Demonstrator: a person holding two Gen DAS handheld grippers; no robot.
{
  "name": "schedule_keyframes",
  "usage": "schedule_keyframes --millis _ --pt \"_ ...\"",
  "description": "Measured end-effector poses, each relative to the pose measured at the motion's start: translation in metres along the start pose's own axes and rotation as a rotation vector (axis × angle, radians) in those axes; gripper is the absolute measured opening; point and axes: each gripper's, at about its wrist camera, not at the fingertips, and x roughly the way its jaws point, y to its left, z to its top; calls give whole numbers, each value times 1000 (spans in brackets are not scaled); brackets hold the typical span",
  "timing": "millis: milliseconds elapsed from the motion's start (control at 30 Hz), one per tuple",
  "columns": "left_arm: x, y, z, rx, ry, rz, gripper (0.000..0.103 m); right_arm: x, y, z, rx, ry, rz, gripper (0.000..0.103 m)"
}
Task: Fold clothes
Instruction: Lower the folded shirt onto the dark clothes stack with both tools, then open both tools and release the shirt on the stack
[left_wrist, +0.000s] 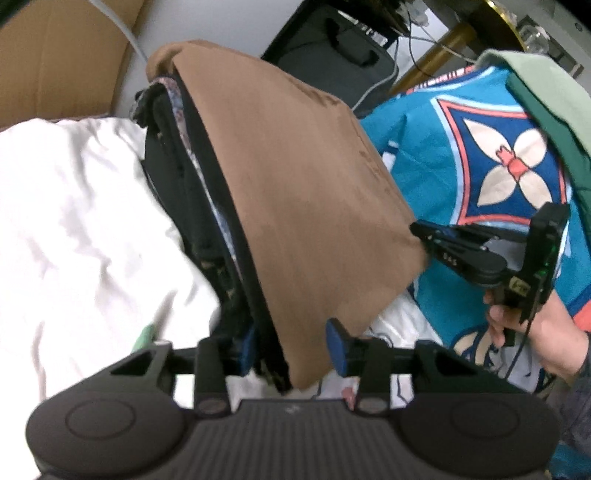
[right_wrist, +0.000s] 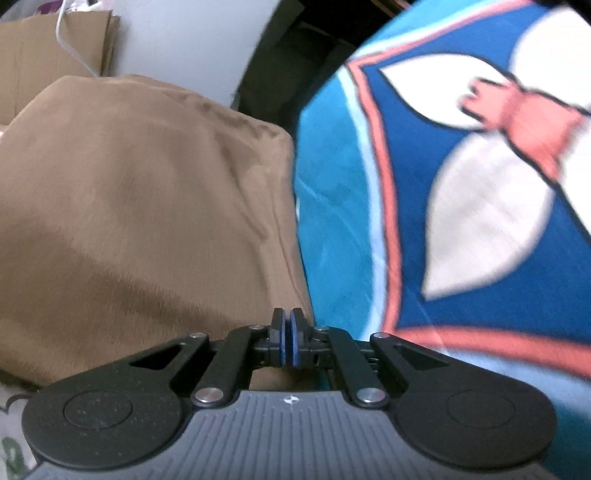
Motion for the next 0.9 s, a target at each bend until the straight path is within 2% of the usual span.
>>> schedule_keyframes --millis 67,300,333,400,467,500,567,600,767,900 --pt "-1 0 -4 -2 23 8 34 -6 -2 -6 -7 9 0 8" --pt "-24 -12 -16 -5 81 73 35 -35 -8 -15 18 28 28 9" --pt "-30 -17 -16 5 87 94 39 -40 -8 -14 23 26 37 9" --pt "-41 -25 -14 4 83 137 64 -52 -10 -12 35 28 60 10" --pt "-53 -31 -11 1 77 172 72 -65 -11 -9 51 37 103 12" --pt "-57 -34 -8 -3 80 188 73 -72 -11 -9 56 39 119 15" --pt "-66 -39 -3 -9 86 221 75 -86 -8 -6 54 28 128 40" --pt "-71 -42 -1 -10 82 240 76 -92 -7 -5 58 24 131 44" --pt "-100 -60 6 19 67 322 87 -119 -5 8 112 44 193 47" --pt "-134 -67 5 -49 43 366 91 -142 -6 23 152 50 237 48"
